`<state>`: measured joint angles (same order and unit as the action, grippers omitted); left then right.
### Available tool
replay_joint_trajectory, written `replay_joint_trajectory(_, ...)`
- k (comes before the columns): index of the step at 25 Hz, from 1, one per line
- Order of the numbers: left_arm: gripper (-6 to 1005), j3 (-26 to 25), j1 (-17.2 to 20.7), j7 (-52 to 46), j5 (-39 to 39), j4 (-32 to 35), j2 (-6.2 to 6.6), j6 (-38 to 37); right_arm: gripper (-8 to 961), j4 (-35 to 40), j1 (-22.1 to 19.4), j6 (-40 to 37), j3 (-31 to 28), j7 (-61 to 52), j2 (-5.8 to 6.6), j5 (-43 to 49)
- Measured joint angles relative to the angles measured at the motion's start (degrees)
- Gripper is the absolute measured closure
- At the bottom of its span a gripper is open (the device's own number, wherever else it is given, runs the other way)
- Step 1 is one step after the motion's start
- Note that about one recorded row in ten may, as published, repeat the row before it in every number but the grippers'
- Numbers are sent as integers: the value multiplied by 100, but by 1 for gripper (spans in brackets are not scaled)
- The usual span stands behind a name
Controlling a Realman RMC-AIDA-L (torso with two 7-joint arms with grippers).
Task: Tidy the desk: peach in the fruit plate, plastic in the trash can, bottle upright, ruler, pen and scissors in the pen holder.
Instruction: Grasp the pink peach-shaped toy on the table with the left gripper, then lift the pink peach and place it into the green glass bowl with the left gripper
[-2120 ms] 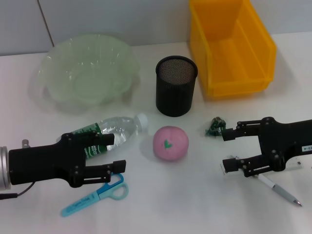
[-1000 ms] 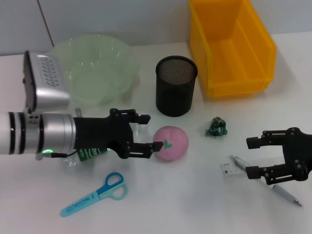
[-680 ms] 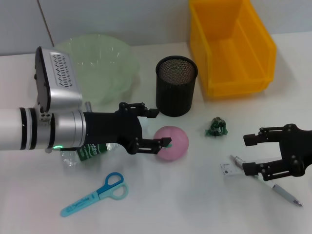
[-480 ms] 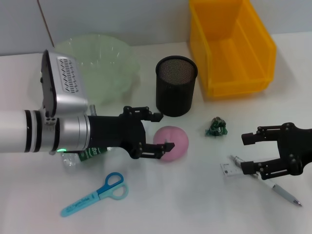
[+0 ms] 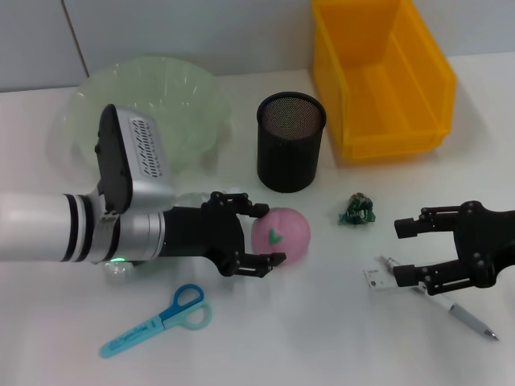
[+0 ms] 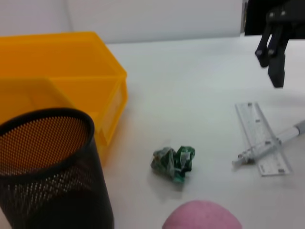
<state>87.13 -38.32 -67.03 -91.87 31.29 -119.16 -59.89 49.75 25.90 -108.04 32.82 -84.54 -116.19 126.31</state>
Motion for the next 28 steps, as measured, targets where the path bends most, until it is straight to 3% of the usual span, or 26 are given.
replay_joint_trajectory(13, 269, 341, 0, -6, 40, 22, -2, 418, 135, 0, 72, 12, 5, -84, -48, 3)
replay_joint_trajectory(24, 670, 405, 71, 64, 379, 62, -1, 445, 136, 8, 83, 12, 5, -164, -55, 3)
replay_joint_trajectory(28, 715, 447, 87, 65, 471, 102, -1, 405, 136, 74, 82, 11, 1, -218, -52, -3)
